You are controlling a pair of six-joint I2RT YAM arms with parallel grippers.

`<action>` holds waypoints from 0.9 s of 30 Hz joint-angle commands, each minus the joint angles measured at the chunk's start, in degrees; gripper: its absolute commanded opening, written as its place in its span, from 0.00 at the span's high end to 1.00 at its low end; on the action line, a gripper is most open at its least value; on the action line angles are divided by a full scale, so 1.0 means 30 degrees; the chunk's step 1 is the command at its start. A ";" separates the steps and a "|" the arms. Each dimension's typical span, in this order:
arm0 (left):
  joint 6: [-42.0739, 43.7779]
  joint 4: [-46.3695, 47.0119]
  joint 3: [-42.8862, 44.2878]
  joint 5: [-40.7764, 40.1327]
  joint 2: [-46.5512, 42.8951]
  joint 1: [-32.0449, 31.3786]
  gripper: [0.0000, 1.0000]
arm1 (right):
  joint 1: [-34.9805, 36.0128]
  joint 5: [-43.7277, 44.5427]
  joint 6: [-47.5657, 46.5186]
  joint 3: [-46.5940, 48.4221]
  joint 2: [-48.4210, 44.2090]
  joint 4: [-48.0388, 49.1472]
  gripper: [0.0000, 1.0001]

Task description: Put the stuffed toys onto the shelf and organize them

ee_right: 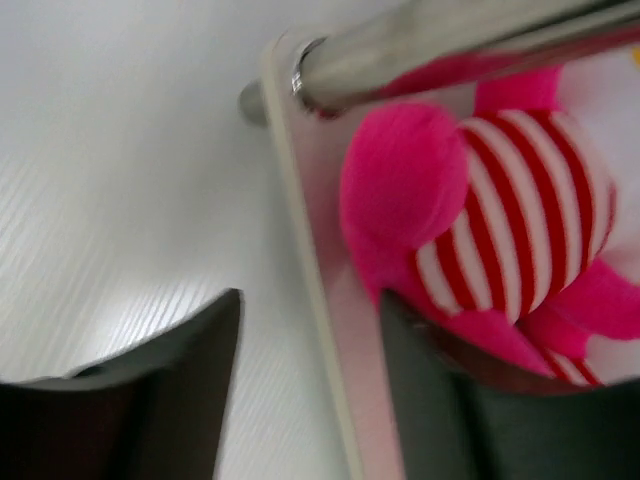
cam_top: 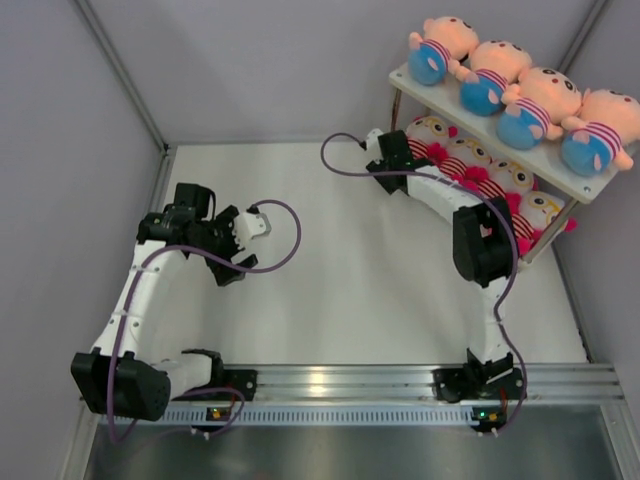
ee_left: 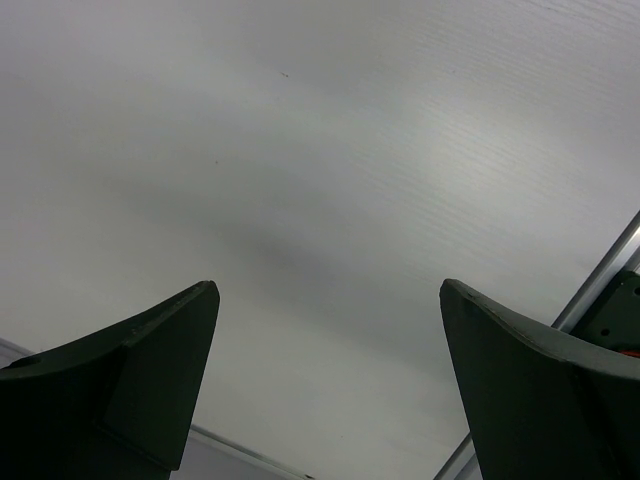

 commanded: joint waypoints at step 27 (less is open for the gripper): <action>-0.5980 0.3263 -0.8741 -0.5170 -1.0186 0.0043 0.02 | 0.7426 0.2933 1.8440 -2.4556 -2.5600 0.3362 0.01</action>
